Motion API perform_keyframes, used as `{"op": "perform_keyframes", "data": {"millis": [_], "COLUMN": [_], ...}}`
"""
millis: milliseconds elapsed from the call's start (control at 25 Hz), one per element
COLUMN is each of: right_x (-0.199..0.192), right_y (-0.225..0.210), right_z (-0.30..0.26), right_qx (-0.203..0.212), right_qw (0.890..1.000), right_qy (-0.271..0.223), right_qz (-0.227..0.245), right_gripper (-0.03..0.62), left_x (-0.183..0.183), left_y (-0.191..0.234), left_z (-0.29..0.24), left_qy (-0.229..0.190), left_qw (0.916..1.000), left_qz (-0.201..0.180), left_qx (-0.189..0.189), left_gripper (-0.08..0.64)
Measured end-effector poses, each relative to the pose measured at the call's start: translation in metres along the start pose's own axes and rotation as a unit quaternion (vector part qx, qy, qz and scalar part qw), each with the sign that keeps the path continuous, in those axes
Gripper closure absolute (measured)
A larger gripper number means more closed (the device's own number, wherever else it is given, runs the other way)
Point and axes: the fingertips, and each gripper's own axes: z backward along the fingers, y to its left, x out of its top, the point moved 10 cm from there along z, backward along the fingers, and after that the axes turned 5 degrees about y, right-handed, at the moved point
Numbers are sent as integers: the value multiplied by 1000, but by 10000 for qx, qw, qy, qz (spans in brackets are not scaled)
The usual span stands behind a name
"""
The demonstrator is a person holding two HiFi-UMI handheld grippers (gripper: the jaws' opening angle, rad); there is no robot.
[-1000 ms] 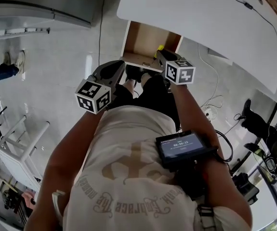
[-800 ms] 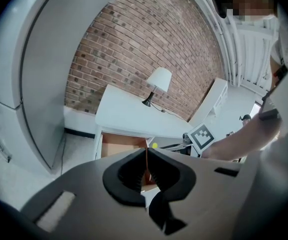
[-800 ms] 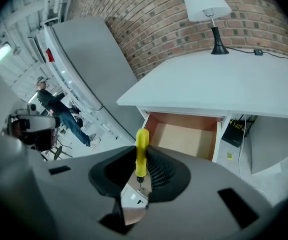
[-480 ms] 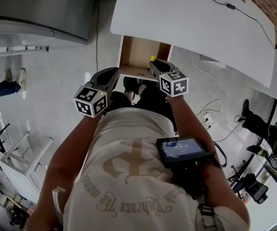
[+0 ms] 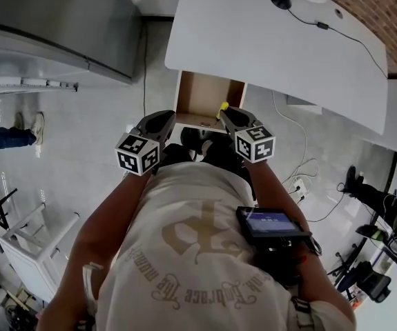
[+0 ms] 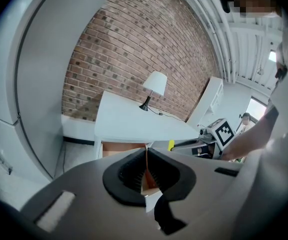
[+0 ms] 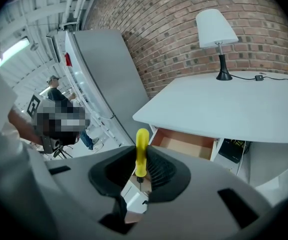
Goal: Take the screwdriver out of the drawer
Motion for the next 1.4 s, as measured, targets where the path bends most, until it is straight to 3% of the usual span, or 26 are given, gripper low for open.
{"op": "perform_keyframes", "data": {"millis": [280, 1040, 1400], "right_x": [5, 39, 56], "right_y": [7, 22, 35], "right_z": [26, 88, 103], "right_qx": [-68, -169, -192], "right_qw": [9995, 9927, 9874], "right_qy": [-282, -1058, -1352], "right_qz": [87, 554, 805], "right_gripper": [535, 535, 535], "left_x": [1, 46, 59], "left_y": [-12, -34, -32], "left_z": [1, -11, -4], "left_qy": [-11, -296, -467], "left_qw": [9999, 9961, 9949], "left_qz": [-119, -687, -699], "left_qx": [-90, -458, -556], "left_gripper": [546, 546, 546]}}
